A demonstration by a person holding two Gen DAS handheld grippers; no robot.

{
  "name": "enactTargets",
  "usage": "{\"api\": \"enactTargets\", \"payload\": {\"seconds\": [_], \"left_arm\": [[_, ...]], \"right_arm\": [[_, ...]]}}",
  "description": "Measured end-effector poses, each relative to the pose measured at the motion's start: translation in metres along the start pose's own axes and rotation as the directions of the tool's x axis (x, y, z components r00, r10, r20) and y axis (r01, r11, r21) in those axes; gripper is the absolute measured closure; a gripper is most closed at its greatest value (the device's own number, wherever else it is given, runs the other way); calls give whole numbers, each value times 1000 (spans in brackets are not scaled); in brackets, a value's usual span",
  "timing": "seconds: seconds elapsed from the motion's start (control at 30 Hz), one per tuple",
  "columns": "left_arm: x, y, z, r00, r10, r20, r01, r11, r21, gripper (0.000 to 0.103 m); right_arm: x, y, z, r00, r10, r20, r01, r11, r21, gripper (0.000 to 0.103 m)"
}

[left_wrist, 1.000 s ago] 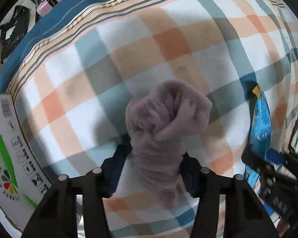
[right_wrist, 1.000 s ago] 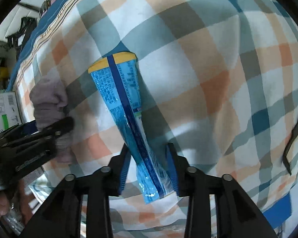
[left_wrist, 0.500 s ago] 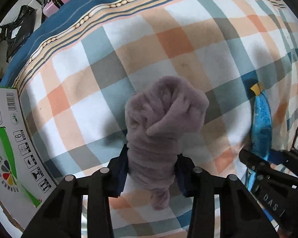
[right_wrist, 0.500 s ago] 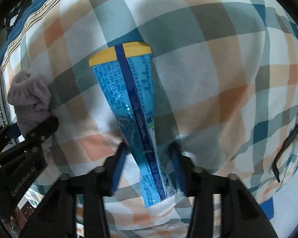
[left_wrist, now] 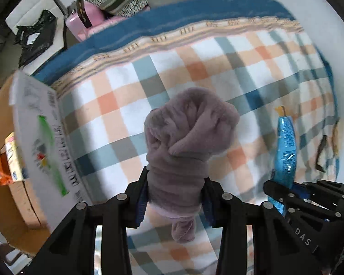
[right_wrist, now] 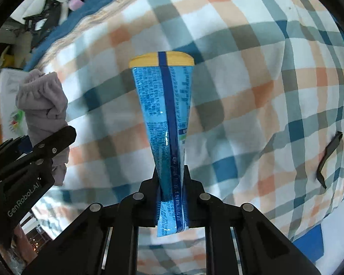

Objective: Organize soft objects
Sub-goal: 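Carry the sock with the left tool while the right tool carries the blue tube into the box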

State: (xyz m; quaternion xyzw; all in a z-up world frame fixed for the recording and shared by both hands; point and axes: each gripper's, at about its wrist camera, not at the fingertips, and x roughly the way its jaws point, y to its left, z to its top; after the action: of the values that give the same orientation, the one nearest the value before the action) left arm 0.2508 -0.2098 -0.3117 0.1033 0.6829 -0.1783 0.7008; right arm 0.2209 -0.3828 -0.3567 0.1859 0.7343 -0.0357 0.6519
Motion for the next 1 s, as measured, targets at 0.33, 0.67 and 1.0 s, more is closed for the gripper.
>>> {"api": "enactTargets", "payload": {"seconds": [0.33,0.67,1.0], "left_arm": [[-93,51,-43,987,-74,141,86,993,-85,66],[-134,189,-99,983,-68,172,117,948,-296,66],[-114,320,-132,988,-103,119,151,834,-530,66]], "right_arm": [[-83,52,-43,988,109,113,-96,988,-122,87],[-115,212,-77,972,218,89,-176,923,-343,87],[-82,334,-74,971,238,22,-217,915,-341,87]]}}
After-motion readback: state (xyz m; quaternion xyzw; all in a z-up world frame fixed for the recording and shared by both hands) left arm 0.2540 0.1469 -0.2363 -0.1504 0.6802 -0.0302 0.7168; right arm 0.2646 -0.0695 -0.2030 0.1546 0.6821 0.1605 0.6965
